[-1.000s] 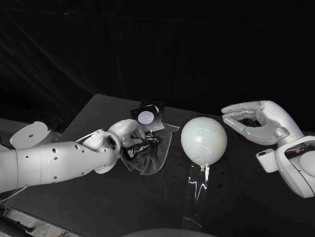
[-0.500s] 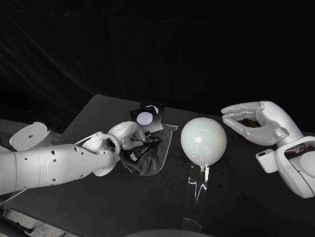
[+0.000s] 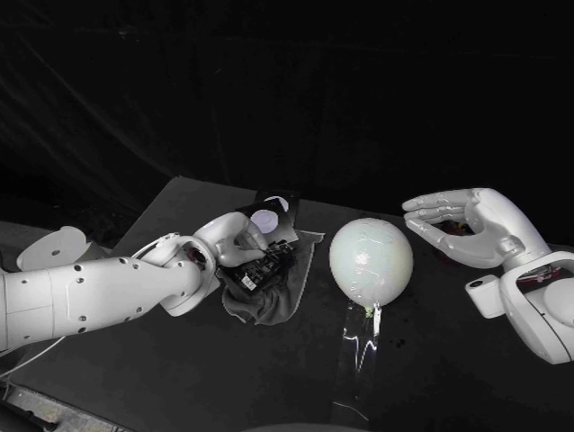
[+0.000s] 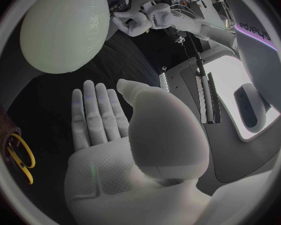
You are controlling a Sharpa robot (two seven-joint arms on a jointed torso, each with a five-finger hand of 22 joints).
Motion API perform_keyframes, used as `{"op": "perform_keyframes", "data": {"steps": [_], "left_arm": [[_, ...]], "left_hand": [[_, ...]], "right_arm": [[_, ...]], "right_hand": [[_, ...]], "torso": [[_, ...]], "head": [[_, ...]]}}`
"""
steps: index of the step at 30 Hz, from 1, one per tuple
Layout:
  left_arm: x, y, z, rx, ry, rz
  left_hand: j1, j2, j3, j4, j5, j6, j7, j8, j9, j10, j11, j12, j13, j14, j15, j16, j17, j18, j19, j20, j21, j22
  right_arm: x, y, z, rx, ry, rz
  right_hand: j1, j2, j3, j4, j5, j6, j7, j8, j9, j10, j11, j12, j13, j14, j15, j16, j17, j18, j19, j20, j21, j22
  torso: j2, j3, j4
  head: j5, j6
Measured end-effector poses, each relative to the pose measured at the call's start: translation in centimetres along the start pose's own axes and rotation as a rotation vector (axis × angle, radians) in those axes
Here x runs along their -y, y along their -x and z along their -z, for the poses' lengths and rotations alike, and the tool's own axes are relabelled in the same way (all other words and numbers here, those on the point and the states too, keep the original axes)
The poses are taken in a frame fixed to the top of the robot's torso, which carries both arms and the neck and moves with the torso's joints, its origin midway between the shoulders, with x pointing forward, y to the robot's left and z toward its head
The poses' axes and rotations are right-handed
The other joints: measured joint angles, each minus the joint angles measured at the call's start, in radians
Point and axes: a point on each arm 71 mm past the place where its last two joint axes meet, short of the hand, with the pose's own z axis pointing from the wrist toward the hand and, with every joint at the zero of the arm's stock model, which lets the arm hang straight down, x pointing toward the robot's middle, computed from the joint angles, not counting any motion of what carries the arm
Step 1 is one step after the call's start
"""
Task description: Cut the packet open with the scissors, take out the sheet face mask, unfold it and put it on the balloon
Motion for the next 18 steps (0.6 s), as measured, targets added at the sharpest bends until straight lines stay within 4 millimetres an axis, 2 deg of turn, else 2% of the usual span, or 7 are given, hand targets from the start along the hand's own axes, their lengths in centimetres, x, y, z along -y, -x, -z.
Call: {"op": "perform_keyframes", "data": {"steps": [10, 14, 18], "left_arm": [[1.1, 5.5, -1.0, 0.033, 0.035, 0.097], [1.0, 6.9, -1.3, 0.019, 0.053, 0.134], [0.8, 7.4, -1.7, -0.009, 0.059, 0.185]], "left_hand": [[-0.016, -0.008, 0.027, -0.003, -0.001, -0.005, 0.002, 0.006, 0.000, 0.005, 0.002, -0.003, -0.001, -0.004, -0.004, 0.004, 0.012, 0.000, -0.016, 0.006, 0.016, 0.010], [-0.021, -0.008, 0.037, -0.004, -0.003, -0.006, 0.002, 0.009, 0.000, 0.005, 0.002, -0.003, -0.001, -0.006, -0.002, 0.004, 0.015, 0.000, -0.026, 0.008, 0.019, 0.012], [-0.027, -0.011, 0.047, -0.006, 0.001, -0.010, 0.003, 0.012, 0.000, 0.005, 0.002, -0.007, -0.001, -0.009, 0.002, 0.004, 0.018, 0.000, -0.031, 0.013, 0.023, 0.016]], "right_arm": [[0.2, -0.1, -0.3, 0.002, -0.003, -0.002], [0.3, -0.2, -0.5, 0.003, -0.006, -0.004], [0.4, -0.2, -0.7, 0.006, -0.010, -0.005]], "right_hand": [[0.000, 0.000, 0.000, 0.000, 0.000, 0.000, 0.000, 0.000, 0.001, 0.004, -0.004, 0.000, 0.000, 0.000, 0.000, 0.000, 0.000, -0.001, 0.000, 0.000, -0.002, -0.001], [0.000, 0.000, 0.000, 0.000, 0.000, 0.000, 0.000, 0.000, 0.001, 0.004, -0.004, 0.000, 0.000, 0.000, 0.000, 0.000, 0.000, -0.001, 0.000, 0.000, -0.004, -0.001], [0.000, 0.000, 0.001, -0.001, 0.000, 0.000, 0.000, 0.000, 0.001, 0.004, -0.004, 0.000, 0.001, 0.000, 0.000, 0.000, 0.000, -0.001, 0.000, 0.000, -0.004, -0.002]], "torso": [[-0.001, 0.0012, -0.0012], [-0.001, 0.0012, -0.0018], [-0.001, 0.0006, -0.0021]], "head": [[0.000, 0.014], [-0.003, 0.024], [-0.009, 0.036]]}}
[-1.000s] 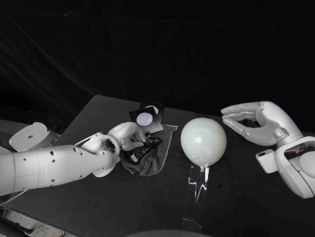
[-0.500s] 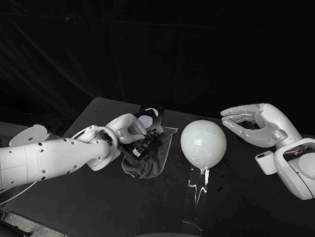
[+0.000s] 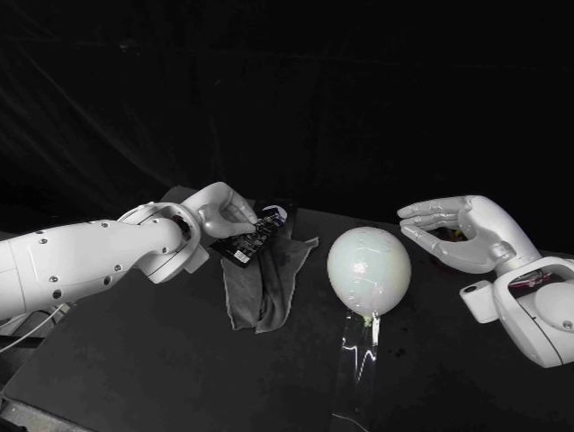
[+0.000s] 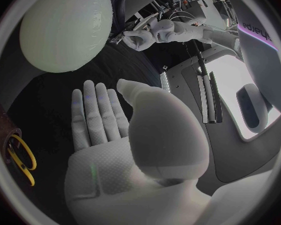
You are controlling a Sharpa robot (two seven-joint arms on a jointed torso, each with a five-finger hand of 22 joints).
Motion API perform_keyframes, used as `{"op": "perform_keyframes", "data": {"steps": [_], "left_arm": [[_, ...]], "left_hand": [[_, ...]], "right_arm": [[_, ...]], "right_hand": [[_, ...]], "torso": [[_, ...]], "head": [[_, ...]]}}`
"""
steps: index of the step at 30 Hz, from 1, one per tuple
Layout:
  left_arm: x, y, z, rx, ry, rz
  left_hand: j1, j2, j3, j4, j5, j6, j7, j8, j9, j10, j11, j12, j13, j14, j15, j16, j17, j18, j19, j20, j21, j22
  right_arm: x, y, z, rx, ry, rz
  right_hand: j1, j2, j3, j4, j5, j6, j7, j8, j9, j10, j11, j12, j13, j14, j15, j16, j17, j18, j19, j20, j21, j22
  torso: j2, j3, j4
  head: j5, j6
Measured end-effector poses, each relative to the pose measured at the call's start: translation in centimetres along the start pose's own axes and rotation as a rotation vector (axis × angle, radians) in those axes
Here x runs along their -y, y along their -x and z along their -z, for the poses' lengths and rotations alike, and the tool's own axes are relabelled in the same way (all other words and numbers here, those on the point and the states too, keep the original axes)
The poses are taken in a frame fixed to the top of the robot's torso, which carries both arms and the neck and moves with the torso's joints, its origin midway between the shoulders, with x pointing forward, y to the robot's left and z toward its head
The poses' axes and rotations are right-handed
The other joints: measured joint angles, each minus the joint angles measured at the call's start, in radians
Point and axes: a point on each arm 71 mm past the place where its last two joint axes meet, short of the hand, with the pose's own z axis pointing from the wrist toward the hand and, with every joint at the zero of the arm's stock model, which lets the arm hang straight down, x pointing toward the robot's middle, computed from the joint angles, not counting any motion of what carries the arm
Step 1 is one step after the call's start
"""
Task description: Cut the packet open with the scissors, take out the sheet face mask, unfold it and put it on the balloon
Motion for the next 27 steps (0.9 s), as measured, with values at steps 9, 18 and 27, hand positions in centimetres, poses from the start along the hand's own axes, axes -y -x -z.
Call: {"op": "perform_keyframes", "data": {"steps": [9, 18, 27], "left_arm": [[0.4, 0.0, -1.0, -0.055, -0.100, 0.199], [0.1, 0.7, -1.4, -0.041, -0.162, 0.315], [0.5, 0.8, -1.5, -0.026, -0.214, 0.407]], "left_hand": [[-0.010, 0.000, 0.015, -0.015, 0.001, -0.019, 0.008, 0.000, 0.000, 0.000, 0.000, -0.008, -0.003, -0.018, 0.003, 0.000, 0.010, -0.001, -0.037, 0.009, 0.004, 0.006], [-0.011, -0.001, 0.019, -0.019, 0.001, -0.026, 0.008, 0.005, 0.001, 0.000, 0.000, -0.011, -0.002, -0.027, 0.005, 0.000, 0.014, -0.001, -0.045, 0.009, 0.009, 0.009], [-0.011, -0.001, 0.028, -0.027, 0.001, -0.031, 0.010, 0.005, 0.031, 0.000, 0.000, -0.015, -0.002, -0.038, 0.008, 0.000, 0.018, -0.002, -0.059, 0.016, 0.013, 0.013]], "right_arm": [[0.2, -0.4, -1.0, -0.004, -0.004, -0.001], [0.1, -1.2, -2.9, -0.023, 0.000, -0.001], [0.0, -2.3, -5.0, -0.044, -0.006, -0.010]], "right_hand": [[0.000, 0.000, 0.005, 0.001, 0.000, 0.001, -0.001, 0.000, 0.001, 0.000, 0.000, 0.000, 0.000, 0.000, 0.000, 0.000, 0.001, 0.000, 0.000, 0.000, 0.000, 0.000], [-0.005, 0.005, 0.005, 0.001, 0.000, 0.005, 0.002, 0.000, 0.001, 0.000, 0.000, 0.000, 0.000, 0.000, 0.000, 0.000, 0.001, -0.002, 0.000, 0.000, 0.000, -0.001], [-0.010, 0.009, 0.006, 0.002, 0.000, 0.006, 0.001, 0.000, 0.001, 0.000, 0.000, 0.000, 0.000, 0.000, 0.000, 0.000, 0.001, 0.009, 0.000, 0.000, 0.000, -0.003]], "torso": [[0.002, -0.0009, 0.0010], [0.003, 0.0005, 0.0015], [0.004, -0.0007, 0.0021]], "head": [[-0.014, 0.033], [-0.024, 0.047], [-0.034, 0.057]]}}
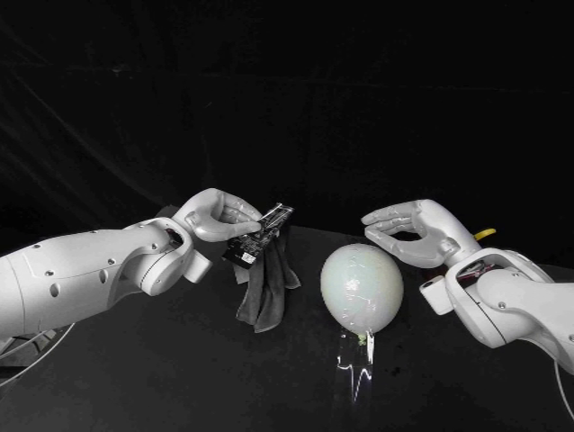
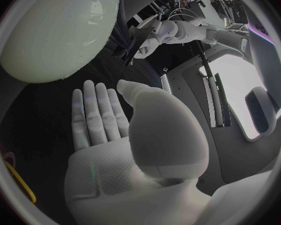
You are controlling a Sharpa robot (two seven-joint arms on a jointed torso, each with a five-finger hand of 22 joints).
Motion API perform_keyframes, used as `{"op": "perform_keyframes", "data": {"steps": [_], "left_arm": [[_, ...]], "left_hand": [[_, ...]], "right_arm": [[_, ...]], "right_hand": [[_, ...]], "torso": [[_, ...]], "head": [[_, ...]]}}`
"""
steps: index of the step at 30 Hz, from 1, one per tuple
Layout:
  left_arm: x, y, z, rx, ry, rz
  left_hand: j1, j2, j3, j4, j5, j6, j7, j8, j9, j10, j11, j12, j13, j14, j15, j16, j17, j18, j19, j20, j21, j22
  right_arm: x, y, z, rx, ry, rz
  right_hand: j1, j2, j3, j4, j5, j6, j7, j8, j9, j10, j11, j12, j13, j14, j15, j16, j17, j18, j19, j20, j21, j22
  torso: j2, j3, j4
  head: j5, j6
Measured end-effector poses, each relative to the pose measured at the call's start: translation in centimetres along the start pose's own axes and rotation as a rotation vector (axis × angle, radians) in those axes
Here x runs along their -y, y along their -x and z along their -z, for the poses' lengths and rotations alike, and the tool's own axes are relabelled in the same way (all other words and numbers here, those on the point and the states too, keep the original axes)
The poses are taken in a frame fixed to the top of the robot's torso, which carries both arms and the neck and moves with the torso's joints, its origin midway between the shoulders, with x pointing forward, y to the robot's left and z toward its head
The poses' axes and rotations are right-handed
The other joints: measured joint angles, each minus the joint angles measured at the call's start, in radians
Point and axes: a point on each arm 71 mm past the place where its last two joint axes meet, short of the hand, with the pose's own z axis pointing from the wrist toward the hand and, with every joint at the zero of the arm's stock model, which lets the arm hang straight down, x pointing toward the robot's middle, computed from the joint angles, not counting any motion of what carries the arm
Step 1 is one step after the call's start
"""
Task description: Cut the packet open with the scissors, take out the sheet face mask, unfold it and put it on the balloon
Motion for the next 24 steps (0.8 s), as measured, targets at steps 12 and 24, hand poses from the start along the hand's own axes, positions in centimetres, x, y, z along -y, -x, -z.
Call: {"op": "perform_keyframes", "data": {"steps": [12, 24], "left_arm": [[0.2, 0.1, 0.0, 0.010, -0.028, 0.073], [1.4, 0.2, -0.2, 0.025, -0.072, 0.149]], "left_hand": [[0.000, 0.000, 0.001, -0.024, -0.001, -0.005, 0.002, 0.000, 0.035, 0.000, 0.000, 0.000, 0.002, -0.009, 0.003, 0.000, 0.009, 0.000, -0.012, 0.002, 0.010, 0.009], [-0.013, 0.005, 0.008, -0.036, -0.005, -0.011, 0.004, -0.001, 0.047, -0.004, -0.003, 0.000, 0.003, -0.018, 0.004, 0.000, 0.017, -0.001, -0.032, 0.007, 0.014, 0.012]], "right_arm": [[-0.2, -1.5, -3.6, -0.013, -0.022, -0.028], [-1.3, -3.8, -6.2, -0.046, -0.028, -0.083]], "right_hand": [[-0.027, 0.004, -0.003, 0.006, -0.015, -0.003, 0.003, 0.000, 0.000, 0.003, -0.003, 0.000, 0.000, 0.004, -0.004, 0.000, 0.003, 0.000, 0.000, 0.000, 0.000, -0.004], [-0.078, -0.004, -0.046, 0.037, -0.039, -0.009, 0.008, 0.005, 0.001, 0.004, -0.004, 0.000, 0.001, 0.004, -0.004, -0.009, 0.005, -0.001, 0.000, 0.000, -0.012, -0.016]], "torso": [[-0.001, 0.0001, 0.0016], [-0.001, -0.0010, 0.0023]], "head": [[-0.005, 0.010], [-0.009, 0.024]]}}
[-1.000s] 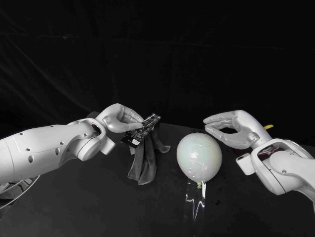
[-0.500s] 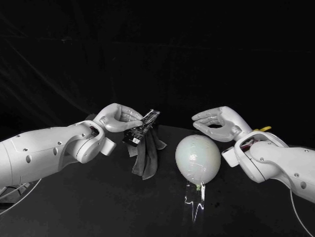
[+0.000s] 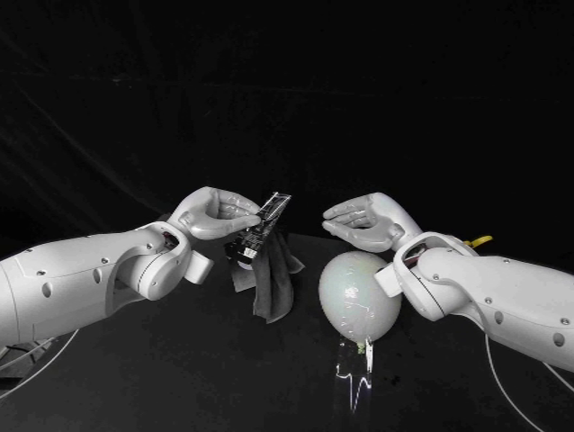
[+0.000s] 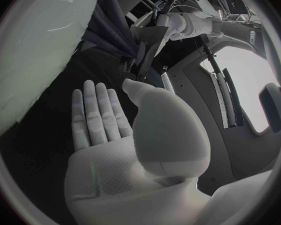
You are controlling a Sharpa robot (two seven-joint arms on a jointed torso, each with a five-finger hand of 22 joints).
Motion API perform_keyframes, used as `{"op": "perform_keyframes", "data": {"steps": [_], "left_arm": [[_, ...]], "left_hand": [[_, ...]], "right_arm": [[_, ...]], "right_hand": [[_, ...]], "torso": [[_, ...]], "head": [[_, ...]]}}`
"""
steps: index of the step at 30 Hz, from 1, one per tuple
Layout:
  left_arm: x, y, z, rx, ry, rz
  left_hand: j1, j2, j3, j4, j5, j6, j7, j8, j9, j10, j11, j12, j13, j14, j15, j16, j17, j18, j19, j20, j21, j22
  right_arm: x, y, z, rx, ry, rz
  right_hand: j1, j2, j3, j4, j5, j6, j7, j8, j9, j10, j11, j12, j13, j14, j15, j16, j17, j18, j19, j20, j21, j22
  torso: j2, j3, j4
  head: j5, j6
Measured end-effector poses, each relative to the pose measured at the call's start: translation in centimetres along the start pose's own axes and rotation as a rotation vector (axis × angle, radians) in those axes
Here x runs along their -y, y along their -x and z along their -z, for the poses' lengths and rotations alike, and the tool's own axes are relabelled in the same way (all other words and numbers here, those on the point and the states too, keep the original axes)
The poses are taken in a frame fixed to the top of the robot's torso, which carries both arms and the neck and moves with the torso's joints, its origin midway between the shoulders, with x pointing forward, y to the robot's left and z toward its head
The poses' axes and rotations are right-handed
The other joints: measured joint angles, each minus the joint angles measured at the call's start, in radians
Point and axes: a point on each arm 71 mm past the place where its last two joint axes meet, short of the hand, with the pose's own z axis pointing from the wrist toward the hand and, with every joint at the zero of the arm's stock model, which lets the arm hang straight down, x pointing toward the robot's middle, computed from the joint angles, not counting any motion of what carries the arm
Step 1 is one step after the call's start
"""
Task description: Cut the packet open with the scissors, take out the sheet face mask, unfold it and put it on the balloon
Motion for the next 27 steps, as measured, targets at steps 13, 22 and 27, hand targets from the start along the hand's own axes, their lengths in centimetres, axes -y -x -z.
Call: {"op": "perform_keyframes", "data": {"steps": [13, 22, 27], "left_arm": [[0.1, -0.8, -0.6, -0.028, -0.028, -0.021], [0.0, -1.7, -0.7, -0.067, -0.051, -0.094], [-0.3, -2.0, -0.9, -0.070, -0.063, -0.141]], "left_hand": [[-0.004, -0.004, 0.001, -0.007, 0.003, 0.000, 0.000, 0.005, 0.001, -0.004, 0.003, 0.000, 0.000, 0.000, 0.000, 0.004, 0.004, 0.000, 0.000, 0.000, 0.004, 0.002], [-0.005, -0.005, 0.001, -0.012, 0.003, 0.000, 0.000, 0.005, 0.006, -0.005, 0.005, 0.005, 0.000, 0.000, 0.000, 0.008, 0.008, 0.000, 0.000, 0.000, 0.008, 0.004], [-0.005, -0.005, 0.001, -0.012, 0.003, -0.002, -0.002, 0.005, 0.006, -0.006, 0.005, 0.005, 0.001, -0.001, 0.002, 0.008, 0.009, 0.000, 0.000, 0.000, 0.011, 0.006]], "right_arm": [[-1.5, -3.2, -2.1, -0.064, -0.004, -0.073], [-2.3, -4.4, -2.4, -0.083, -0.008, -0.132], [-2.0, -4.2, -2.6, -0.079, -0.022, -0.158]], "right_hand": [[-0.067, 0.021, -0.117, 0.062, -0.060, -0.011, 0.011, -0.004, -0.007, -0.018, 0.018, 0.000, 0.001, -0.047, 0.018, -0.025, -0.001, -0.007, -0.015, 0.014, -0.019, -0.021], [-0.095, 0.028, -0.194, 0.090, -0.064, -0.016, 0.009, -0.004, -0.010, -0.027, 0.020, 0.000, 0.001, -0.058, 0.021, -0.026, 0.001, -0.007, -0.022, 0.014, -0.027, -0.028], [-0.107, 0.029, -0.223, 0.088, -0.064, -0.016, 0.009, -0.004, -0.010, -0.031, 0.023, 0.000, 0.001, -0.067, 0.023, -0.026, 0.001, -0.007, -0.029, 0.014, -0.032, -0.032]], "torso": [[0.000, 0.0006, -0.0022], [0.001, 0.0019, -0.0023], [0.001, 0.0017, -0.0023]], "head": [[-0.001, 0.009], [-0.007, 0.014], [-0.012, 0.026]]}}
